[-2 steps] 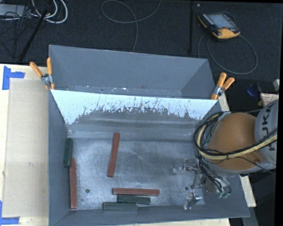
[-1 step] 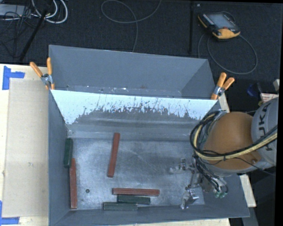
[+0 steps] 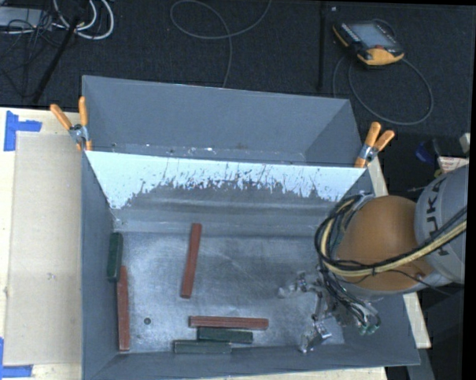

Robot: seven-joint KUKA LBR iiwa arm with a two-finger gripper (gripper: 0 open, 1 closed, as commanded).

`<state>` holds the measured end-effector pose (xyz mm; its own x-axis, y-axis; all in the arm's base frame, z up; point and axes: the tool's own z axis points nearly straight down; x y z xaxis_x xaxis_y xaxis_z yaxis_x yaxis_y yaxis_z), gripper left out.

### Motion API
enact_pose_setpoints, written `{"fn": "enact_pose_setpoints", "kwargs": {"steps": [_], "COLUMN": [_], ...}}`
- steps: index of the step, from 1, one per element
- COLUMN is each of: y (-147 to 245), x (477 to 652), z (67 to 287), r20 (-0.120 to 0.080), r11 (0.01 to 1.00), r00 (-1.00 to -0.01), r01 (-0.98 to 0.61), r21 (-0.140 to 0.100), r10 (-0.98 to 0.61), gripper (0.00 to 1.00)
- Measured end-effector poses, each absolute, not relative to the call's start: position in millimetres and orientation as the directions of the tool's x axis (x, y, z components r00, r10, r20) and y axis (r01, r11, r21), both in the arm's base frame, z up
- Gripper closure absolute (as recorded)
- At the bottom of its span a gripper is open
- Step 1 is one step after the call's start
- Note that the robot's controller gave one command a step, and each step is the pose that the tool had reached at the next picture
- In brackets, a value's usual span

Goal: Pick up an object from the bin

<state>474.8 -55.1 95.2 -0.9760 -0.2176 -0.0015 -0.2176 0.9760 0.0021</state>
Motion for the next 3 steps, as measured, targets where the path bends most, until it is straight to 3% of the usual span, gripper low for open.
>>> {"fn": "enact_pose_setpoints", "kwargs": {"steps": [1, 2, 3], "y": [22, 22, 22], "x": [489.7, 489.7, 502.4], "z": [75, 75, 228], "r20": [-0.009, -0.009, -0.003], "r11": [0.994, 0.994, 0.992], "r00": [-0.994, -0.994, -0.992], "r01": [-0.112, -0.113, -0.125], "r21": [-0.004, -0.004, 0.0], "r10": [-0.112, -0.113, -0.125], "gripper": [1.0, 1.0, 1.0]}}
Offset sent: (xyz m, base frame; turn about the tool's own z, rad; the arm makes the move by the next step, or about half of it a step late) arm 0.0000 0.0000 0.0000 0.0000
